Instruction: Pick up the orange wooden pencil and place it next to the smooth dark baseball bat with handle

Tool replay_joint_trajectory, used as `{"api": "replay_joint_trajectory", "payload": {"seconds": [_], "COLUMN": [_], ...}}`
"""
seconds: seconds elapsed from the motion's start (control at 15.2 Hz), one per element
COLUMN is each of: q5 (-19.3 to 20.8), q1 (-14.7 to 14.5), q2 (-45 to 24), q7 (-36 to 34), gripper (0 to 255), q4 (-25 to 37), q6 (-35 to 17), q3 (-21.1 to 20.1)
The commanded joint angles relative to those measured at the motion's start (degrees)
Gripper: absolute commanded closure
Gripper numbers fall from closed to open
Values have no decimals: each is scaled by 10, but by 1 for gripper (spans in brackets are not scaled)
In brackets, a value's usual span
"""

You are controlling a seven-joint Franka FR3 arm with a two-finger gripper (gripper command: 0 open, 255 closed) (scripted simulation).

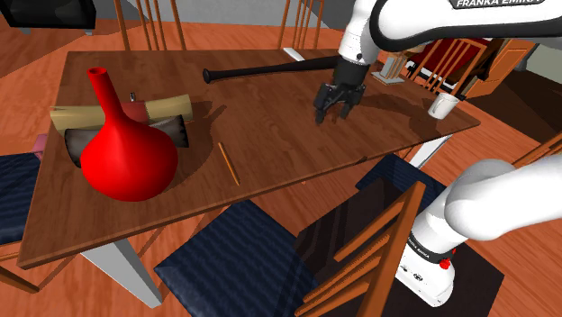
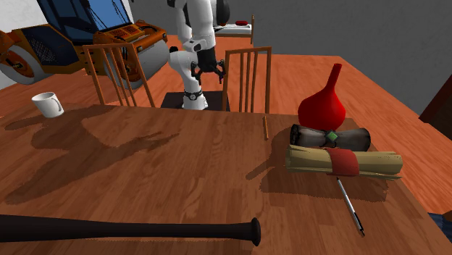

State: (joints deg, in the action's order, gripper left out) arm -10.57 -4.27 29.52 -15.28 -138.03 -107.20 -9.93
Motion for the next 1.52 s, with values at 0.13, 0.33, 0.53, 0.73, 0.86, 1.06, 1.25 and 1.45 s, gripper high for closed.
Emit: {"api": "replay_joint_trajectory", "payload": {"seconds": [0.13, 0.33, 0.53, 0.73, 0.86, 1.06, 1.25, 1.45], "q5": [-22, -30, -32, -26, -17, 3, 28, 42], "q1": [-13, -20, -26, -32, -37, -47, -61, -70], "q2": [-63, -113, -167, -224, -263, -323, -384, -415], "q7": [-38, -65, -93, -124, -146, -180, -217, -233], "gripper": [0, 0, 0, 0, 0, 0, 0, 0], "q4": [16, 33, 58, 89, 113, 155, 203, 224], "q6": [-67, -113, -157, -197, -221, -252, -277, -292], "q3": [-33, -55, -76, -95, -105, -117, -123, -123]}}
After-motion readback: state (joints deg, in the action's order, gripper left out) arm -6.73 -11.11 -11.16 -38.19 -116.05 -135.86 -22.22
